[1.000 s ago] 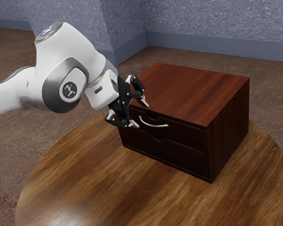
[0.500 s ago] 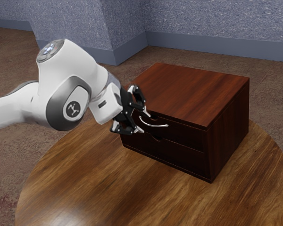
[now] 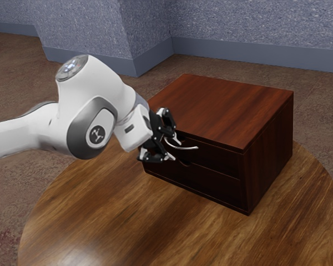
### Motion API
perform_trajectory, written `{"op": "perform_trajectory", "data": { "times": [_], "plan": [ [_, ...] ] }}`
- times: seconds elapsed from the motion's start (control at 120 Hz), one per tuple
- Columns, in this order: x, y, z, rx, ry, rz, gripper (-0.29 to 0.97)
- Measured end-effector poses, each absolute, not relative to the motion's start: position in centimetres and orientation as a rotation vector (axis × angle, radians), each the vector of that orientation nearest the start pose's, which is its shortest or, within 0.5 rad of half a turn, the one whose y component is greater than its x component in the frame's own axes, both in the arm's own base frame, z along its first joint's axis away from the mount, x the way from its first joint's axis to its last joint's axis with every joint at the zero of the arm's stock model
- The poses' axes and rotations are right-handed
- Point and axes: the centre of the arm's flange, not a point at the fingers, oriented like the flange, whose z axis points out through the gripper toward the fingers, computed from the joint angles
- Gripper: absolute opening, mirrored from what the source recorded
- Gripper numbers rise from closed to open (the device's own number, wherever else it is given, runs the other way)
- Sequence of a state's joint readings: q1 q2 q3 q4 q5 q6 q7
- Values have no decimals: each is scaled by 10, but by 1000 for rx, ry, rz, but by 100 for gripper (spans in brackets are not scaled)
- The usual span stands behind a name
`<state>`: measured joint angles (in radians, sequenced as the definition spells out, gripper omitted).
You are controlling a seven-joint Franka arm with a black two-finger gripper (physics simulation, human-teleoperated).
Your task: Pull the drawer handle with one arm to open the drawer
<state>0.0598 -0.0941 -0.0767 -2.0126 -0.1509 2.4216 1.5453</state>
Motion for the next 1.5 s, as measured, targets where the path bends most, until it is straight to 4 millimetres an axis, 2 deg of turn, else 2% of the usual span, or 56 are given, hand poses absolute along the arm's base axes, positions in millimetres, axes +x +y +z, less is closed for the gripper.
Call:
{"op": "perform_trajectory", "data": {
  "times": [0.242,0.458,0.667,1.033,1.292,1.5],
  "plan": [
    [568,-12,555,-2075,1876,-654,7],
    [561,-12,552,-2079,1873,-651,2],
    [540,-15,556,-2075,1873,-649,0],
    [493,-16,560,-2075,1876,-632,-1],
    [474,-16,553,-2090,1889,-606,-2],
    [456,-15,555,-2092,1890,-599,-2]
  ]
}}
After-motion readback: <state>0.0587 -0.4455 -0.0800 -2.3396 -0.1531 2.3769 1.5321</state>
